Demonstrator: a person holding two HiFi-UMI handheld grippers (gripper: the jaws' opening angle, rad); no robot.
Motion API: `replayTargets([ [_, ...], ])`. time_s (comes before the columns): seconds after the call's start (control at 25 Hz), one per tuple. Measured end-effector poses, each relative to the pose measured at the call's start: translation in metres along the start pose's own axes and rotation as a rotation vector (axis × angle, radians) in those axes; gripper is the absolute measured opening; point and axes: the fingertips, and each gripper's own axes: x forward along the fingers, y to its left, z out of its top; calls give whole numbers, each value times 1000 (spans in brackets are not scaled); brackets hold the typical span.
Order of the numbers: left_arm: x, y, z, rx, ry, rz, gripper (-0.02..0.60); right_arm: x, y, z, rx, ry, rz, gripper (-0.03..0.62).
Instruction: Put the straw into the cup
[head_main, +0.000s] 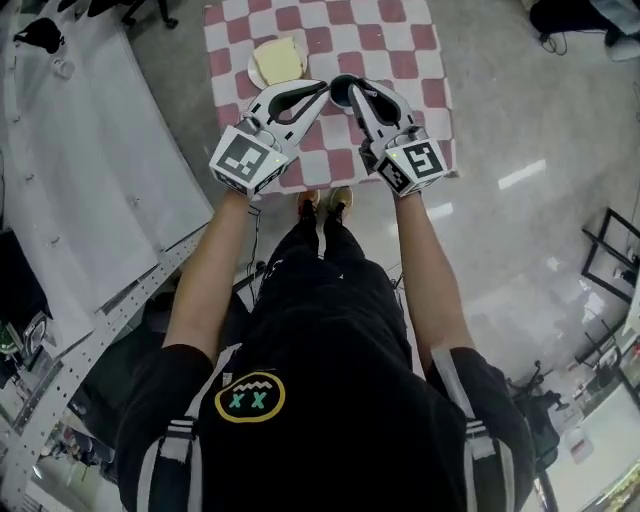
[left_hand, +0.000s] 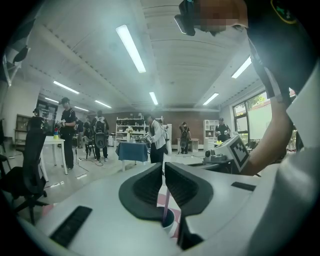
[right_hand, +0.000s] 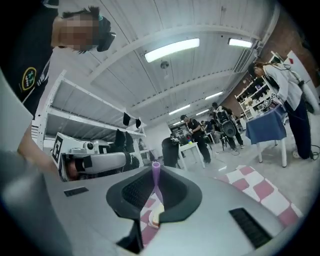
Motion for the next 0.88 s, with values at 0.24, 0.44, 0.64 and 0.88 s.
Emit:
replayTargets([
  [0.24, 9, 4, -16, -5, 37, 14, 34, 9, -5, -20, -29, 50, -5, 48],
  [0.44, 13, 3, -26, -28, 31, 6, 34, 11, -11, -34, -63, 76, -5, 48],
  [0.64, 15, 5, -36, -38, 39, 17, 35, 9, -18, -48, -75, 105, -23, 48],
  [0.88, 17, 1, -42, -40, 38, 4, 35, 8, -19, -50, -90, 111, -30, 49],
])
